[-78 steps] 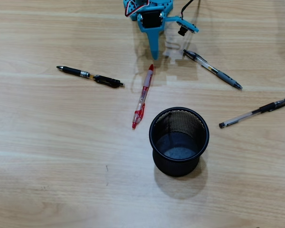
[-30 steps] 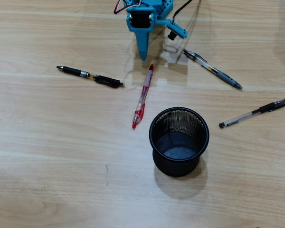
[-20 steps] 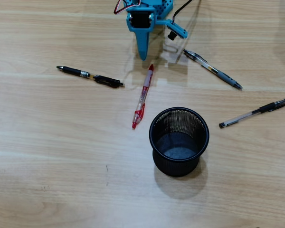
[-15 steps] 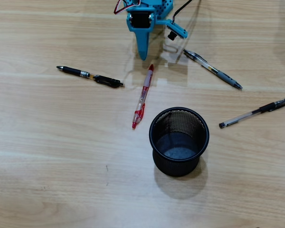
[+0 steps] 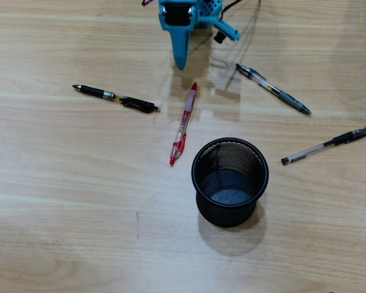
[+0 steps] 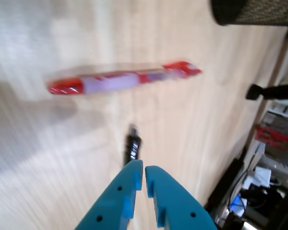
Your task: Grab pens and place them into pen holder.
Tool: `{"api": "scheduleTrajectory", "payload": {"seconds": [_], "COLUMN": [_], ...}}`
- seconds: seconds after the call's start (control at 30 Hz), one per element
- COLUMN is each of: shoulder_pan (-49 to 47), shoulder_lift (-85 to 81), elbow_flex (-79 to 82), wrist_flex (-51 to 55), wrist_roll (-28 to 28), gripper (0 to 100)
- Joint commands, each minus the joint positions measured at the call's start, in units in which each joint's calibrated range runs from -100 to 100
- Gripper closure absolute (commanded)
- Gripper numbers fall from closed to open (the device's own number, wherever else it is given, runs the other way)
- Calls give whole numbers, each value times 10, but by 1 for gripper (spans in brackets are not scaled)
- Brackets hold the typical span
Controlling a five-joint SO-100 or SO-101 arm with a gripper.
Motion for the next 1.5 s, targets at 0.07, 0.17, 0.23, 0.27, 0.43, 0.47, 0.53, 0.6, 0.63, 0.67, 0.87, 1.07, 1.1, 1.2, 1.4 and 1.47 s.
{"api": "scheduleTrajectory", "payload": {"seconds": [0.07,0.17,0.23,0.27,0.43,0.47,0.53,0.6,0.63,0.67,0.87,1.07,1.1,1.2,1.4,1.47], "shoulder_pan": [41,73,96,108,182,193,213,238,249,259,272,270,268,268,240,245], "shoulder_lift": [192,249,269,277,314,323,344,365,374,384,418,446,450,462,514,537], "elbow_flex": [-251,-354,-407,-429,-502,-512,-527,-540,-544,-548,-552,-549,-549,-553,-578,-597], "wrist_flex": [61,143,187,205,287,297,320,338,345,348,344,304,294,277,228,228], "wrist_roll": [0,0,-1,-1,-30,-32,-34,-34,-33,-31,-30,-34,-34,-34,-35,-35], "gripper": [98,98,98,98,98,98,98,98,98,98,98,98,98,98,97,97]}}
